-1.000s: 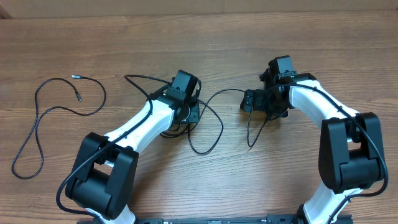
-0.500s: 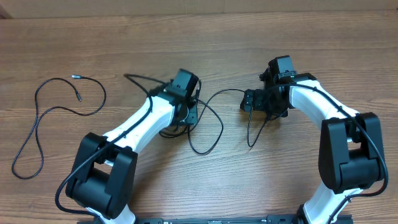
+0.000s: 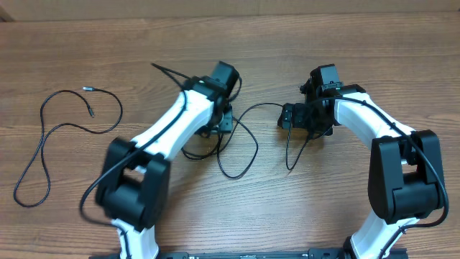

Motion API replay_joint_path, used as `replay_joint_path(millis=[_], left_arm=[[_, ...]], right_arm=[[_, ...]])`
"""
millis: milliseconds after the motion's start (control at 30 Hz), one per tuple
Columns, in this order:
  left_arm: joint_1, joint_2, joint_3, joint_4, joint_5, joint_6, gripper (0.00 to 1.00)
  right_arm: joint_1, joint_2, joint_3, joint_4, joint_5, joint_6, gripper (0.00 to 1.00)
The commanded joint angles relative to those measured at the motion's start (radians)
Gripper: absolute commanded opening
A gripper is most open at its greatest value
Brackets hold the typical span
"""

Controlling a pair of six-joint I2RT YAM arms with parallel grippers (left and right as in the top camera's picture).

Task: Untangle cables

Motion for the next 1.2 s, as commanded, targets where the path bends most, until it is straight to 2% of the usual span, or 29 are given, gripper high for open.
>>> replay_joint_path(millis=[0,233,333,433,567,700,833,1133,1167], left_arm=[[-0.017,0.057,0.005,0.002,-0.006,0.012,0.58],[-0.017,0.126,0.005,0.074,-0.010,0.011,0.61],[-0.017,0.138,0.003,0.102,-0.009,0.011,0.53],[-0.020,0.139,0.003,0.112,-0.005,0.012,0.40],[-0.022,0.139,0.003,0.106,0.020,0.013,0.40],[-0.022,0.139,0.003,0.106,0.059,0.013,0.31],[-0.022,0.139,0.003,0.106,0.105,0.034,0.29],[-0.022,0.139,0.003,0.106,0.110,0.123,0.04],[-0.022,0.139,0.003,0.105,0.110,0.126,0.04]], right_arm=[[-0.003,-0.016,-0.007,0.006,0.006,0.002,1.00],[-0.003,-0.015,-0.007,0.006,0.006,0.002,1.00],[-0.003,-0.016,-0.007,0.006,0.006,0.002,1.00],[-0.003,-0.015,-0.007,0.006,0.006,0.002,1.00],[-0.003,-0.015,-0.007,0.006,0.006,0.002,1.00],[-0.003,-0.015,-0.007,0.006,0.006,0.002,1.00],[-0.003,-0.016,-0.007,0.006,0.006,0.002,1.00],[-0.003,-0.015,-0.007,0.006,0.006,0.002,1.00],[-0.003,-0.015,-0.007,0.006,0.006,0.002,1.00]])
